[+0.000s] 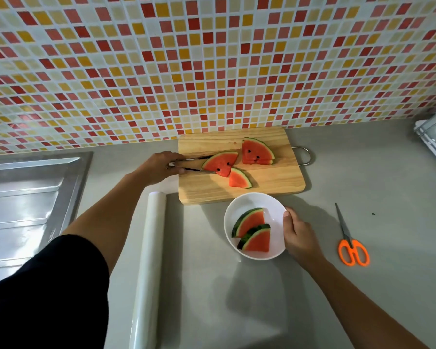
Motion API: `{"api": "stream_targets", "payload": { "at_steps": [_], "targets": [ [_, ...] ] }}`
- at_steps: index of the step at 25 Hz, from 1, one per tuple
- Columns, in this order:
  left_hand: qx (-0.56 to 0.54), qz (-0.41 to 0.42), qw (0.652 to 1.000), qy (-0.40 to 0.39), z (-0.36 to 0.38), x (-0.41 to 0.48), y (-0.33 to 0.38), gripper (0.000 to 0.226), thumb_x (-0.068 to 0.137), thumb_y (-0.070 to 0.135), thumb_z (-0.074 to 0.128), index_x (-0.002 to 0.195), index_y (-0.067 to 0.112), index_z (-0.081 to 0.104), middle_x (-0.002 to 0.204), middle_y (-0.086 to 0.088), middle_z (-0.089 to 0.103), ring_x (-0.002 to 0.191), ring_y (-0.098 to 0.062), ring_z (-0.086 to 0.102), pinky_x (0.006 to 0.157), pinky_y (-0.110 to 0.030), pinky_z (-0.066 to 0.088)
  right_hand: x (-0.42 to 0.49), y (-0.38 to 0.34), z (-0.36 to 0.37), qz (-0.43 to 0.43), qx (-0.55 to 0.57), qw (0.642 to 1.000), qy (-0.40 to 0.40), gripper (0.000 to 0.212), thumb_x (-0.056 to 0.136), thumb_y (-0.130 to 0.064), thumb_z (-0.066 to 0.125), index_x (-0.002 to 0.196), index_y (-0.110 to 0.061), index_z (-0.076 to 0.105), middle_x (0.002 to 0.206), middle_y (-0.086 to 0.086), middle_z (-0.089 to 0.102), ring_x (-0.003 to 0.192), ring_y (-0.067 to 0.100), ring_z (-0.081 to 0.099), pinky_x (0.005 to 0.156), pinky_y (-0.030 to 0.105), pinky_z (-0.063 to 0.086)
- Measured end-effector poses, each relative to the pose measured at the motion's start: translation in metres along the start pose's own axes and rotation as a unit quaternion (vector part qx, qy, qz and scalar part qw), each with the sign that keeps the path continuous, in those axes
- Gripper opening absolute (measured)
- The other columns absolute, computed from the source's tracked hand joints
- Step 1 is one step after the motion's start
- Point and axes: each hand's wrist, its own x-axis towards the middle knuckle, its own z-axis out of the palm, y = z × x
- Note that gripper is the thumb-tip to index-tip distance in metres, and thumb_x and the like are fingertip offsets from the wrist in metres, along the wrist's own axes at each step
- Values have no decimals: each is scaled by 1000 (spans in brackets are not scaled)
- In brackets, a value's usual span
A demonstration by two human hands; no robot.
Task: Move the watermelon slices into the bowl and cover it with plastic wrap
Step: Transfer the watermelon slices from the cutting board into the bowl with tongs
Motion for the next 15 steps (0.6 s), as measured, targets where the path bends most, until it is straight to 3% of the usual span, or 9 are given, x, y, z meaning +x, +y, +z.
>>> {"api": "stream_targets", "payload": {
  "at_steps": [3, 7, 15],
  "targets": [
    [1, 7, 1000, -20, -1, 4, -3, 46, 90, 36, 58, 133, 21, 52, 128, -7, 58, 113, -25, 53, 93, -31, 40, 1, 1, 1, 0, 5, 1000, 3, 34, 98, -29, 32, 118, -14, 55, 80, 2, 59, 72, 18, 53, 68, 29, 37],
    [-28, 10, 999, 26, 4, 2, -1, 43, 87, 38, 61, 127, 23, 57, 122, -5, 62, 100, -16, 51, 85, -26, 39, 1, 2, 1, -10, 2, 1000, 6, 33, 98, -29, 32, 117, -16, 55, 82, 4, 62, 72, 19, 54, 68, 29, 37],
    [-37, -2, 998, 45, 4, -4, 2, 43, 86, 38, 62, 125, 21, 58, 124, -5, 60, 110, -25, 54, 86, -28, 39, 1, 3, 1, -13, -7, 1000, 3, 34, 98, -31, 30, 120, -18, 53, 83, 4, 63, 76, 23, 57, 69, 31, 39]
  ]
}}
